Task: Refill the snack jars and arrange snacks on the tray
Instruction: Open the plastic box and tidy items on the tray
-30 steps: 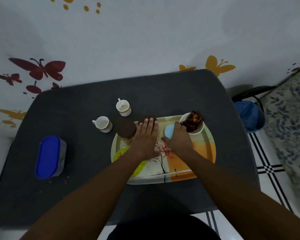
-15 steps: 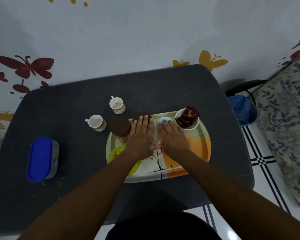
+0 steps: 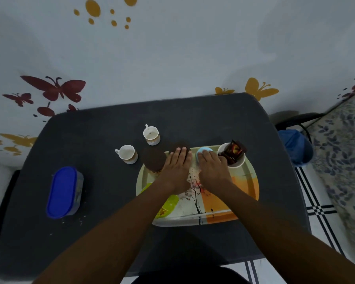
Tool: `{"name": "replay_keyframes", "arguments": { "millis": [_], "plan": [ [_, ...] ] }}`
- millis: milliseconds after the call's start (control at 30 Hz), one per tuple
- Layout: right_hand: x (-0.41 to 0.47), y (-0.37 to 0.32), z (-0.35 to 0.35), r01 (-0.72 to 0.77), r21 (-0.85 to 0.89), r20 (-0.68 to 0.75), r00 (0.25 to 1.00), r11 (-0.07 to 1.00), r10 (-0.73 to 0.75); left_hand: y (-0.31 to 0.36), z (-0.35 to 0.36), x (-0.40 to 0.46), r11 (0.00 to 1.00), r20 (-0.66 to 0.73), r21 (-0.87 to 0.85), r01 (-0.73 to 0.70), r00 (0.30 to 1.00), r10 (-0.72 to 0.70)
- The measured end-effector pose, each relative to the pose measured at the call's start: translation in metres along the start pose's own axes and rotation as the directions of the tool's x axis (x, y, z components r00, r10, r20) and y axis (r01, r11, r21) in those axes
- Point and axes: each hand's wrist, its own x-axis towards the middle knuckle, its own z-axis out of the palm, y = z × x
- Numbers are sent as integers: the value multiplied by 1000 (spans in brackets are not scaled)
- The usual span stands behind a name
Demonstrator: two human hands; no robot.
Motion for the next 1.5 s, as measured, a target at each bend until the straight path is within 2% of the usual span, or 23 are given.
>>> {"name": "replay_keyframes", "arguments": {
  "millis": [67,167,300,367,567,800,967,1133,1233,1333,1500],
  "plan": [
    [7,-4,-8,-33,35,-34,999,999,34,-4,-13,-4,990,-54,-137,-10,999,2],
    [18,-10,-21,-35,125,-158,986,992,55,-18,-31,-17,943,-256,-331,-44,966,-45],
    [40,-35,-41,64,232,-263,965,971,-1,-54,-47,-34,919,-487,-389,-59,861,-151],
    [51,-56,-49,103,256,-287,958,961,-26,-80,-53,-40,904,-505,-428,-21,835,-220],
    [76,-119,-54,156,276,-270,960,948,-79,-149,-56,-57,895,-440,-428,125,836,-328],
    [93,-157,-45,191,301,-197,971,934,-135,-190,-39,-57,877,-383,-446,175,849,-365],
    [111,-167,-44,154,297,-96,987,942,-131,-208,-26,-46,854,-208,-394,339,872,-443],
    [150,-169,-40,63,321,-40,998,945,-53,-222,-13,-23,821,14,-310,480,865,-501],
    [177,-168,-30,-19,294,86,996,956,-7,-227,-9,-4,818,68,-274,507,858,-509],
    [198,-167,-20,-44,260,246,969,964,-22,-229,-12,14,816,59,-292,498,861,-504],
    [208,-169,-18,-32,214,253,967,976,-23,-235,-21,25,833,21,-320,451,882,-470]
  ]
}}
